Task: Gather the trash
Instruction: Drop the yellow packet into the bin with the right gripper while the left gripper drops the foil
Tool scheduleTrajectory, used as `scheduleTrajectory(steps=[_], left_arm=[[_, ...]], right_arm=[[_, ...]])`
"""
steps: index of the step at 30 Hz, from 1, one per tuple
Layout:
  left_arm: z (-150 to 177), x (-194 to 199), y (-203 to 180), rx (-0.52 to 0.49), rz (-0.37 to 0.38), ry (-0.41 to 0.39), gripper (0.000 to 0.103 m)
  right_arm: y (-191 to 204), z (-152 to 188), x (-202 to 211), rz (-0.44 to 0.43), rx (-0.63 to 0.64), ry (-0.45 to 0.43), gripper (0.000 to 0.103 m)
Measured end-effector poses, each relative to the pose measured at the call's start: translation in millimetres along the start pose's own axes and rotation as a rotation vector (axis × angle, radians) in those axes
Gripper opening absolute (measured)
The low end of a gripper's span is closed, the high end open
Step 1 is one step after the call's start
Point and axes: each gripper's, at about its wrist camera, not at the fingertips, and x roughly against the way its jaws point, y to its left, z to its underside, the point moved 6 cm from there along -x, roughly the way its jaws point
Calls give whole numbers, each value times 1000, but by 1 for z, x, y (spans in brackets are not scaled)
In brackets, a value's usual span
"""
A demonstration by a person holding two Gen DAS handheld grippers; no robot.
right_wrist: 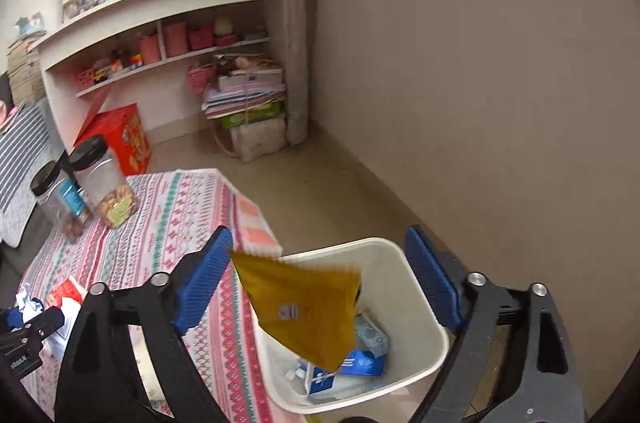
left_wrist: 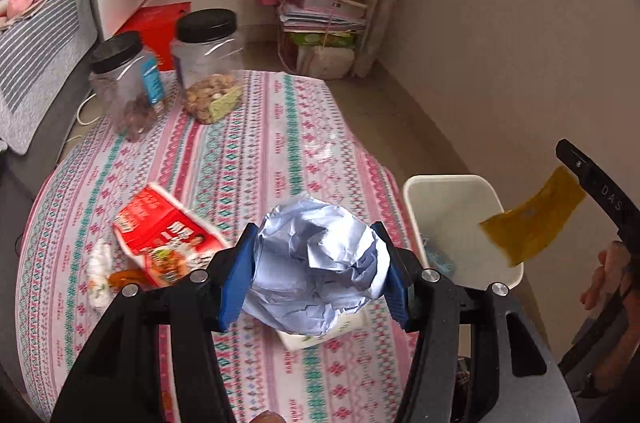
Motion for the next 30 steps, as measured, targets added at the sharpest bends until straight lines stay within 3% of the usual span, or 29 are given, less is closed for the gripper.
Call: scheduleTrajectory(steps=[10, 13, 15, 21, 30], left_arm=[[-18, -44, -130, -94, 112, 34, 58], [-24, -49, -149, -101, 124, 35, 74], [-26, -47, -151, -101, 119, 24, 74], [-20, -24, -118, -168, -42, -49, 74], [-3, -1, -5, -107, -243, -26, 82]], right_arm=[[-79, 6, 20, 76, -171, -58, 96], [-81, 4, 25, 80, -169, -82, 96], [-79, 4, 27, 76, -162, -88, 96], [-64, 4, 25, 31, -124, -62, 96], [16, 22, 19, -91, 65, 29, 96]])
